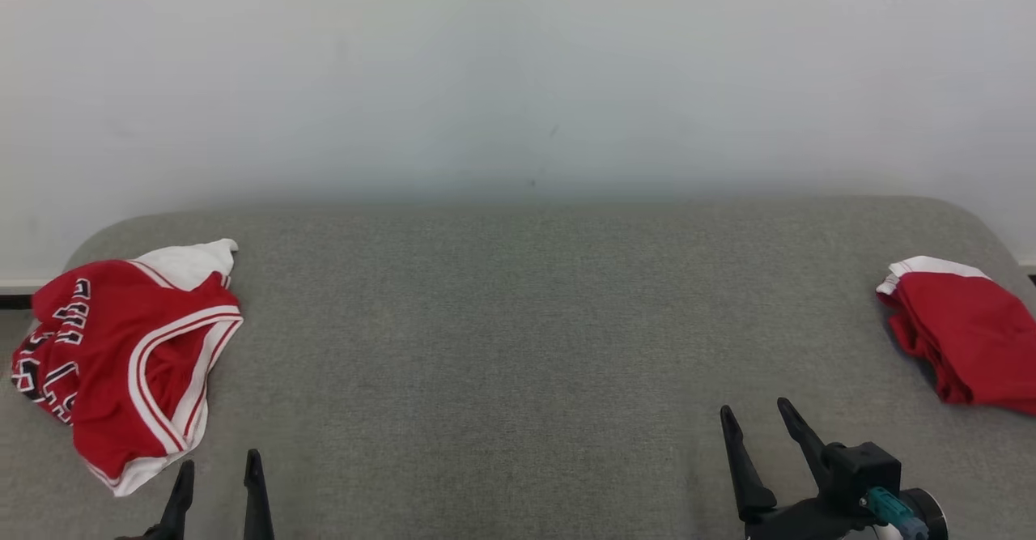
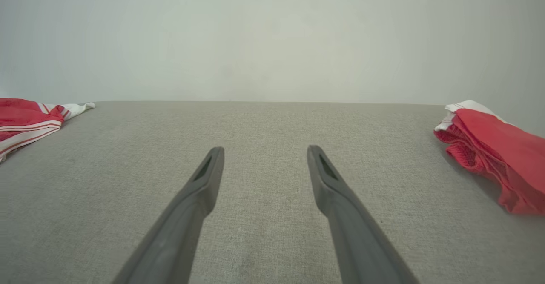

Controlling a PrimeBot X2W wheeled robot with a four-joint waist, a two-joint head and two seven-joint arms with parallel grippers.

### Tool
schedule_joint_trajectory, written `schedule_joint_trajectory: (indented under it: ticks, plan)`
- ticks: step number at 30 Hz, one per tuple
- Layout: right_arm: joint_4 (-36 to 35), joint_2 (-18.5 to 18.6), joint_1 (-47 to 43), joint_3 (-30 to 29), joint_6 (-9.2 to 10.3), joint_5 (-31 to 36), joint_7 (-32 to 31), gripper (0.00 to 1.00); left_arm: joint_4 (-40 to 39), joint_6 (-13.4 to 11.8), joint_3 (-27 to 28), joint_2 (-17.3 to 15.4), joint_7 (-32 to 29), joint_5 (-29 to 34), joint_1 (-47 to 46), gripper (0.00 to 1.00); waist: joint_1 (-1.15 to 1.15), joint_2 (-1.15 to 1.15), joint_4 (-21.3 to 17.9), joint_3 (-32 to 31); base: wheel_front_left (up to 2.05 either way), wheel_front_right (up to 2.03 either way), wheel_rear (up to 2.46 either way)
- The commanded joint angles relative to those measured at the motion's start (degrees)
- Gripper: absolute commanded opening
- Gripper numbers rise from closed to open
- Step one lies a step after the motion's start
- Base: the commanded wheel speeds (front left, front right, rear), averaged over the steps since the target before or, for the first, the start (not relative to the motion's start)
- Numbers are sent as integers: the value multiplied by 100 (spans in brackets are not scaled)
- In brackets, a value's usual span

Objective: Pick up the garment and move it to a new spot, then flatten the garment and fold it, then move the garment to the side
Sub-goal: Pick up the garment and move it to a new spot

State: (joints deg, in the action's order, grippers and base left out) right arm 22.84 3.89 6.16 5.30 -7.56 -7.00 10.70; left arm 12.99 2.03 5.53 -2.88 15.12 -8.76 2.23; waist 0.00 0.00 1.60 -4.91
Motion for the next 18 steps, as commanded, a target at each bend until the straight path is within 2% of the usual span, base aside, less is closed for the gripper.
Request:
schedule_joint_trajectory:
  ticks: [1,11,18]
  plan:
    - [-16,-28,-68,20,16,-44,38,100,-31,-6,20,-2,3,40,-26,100,0,0,302,-38,0,0,0]
    - [31,-85,-207,154,16,-139,88,100,-36,24,61,-109,3,135,95,100,0,0,1304,-97,0,0,0]
    - [110,-100,-223,291,16,-212,143,100,-15,-14,180,-221,3,58,178,100,0,0,1861,-125,0,0,0]
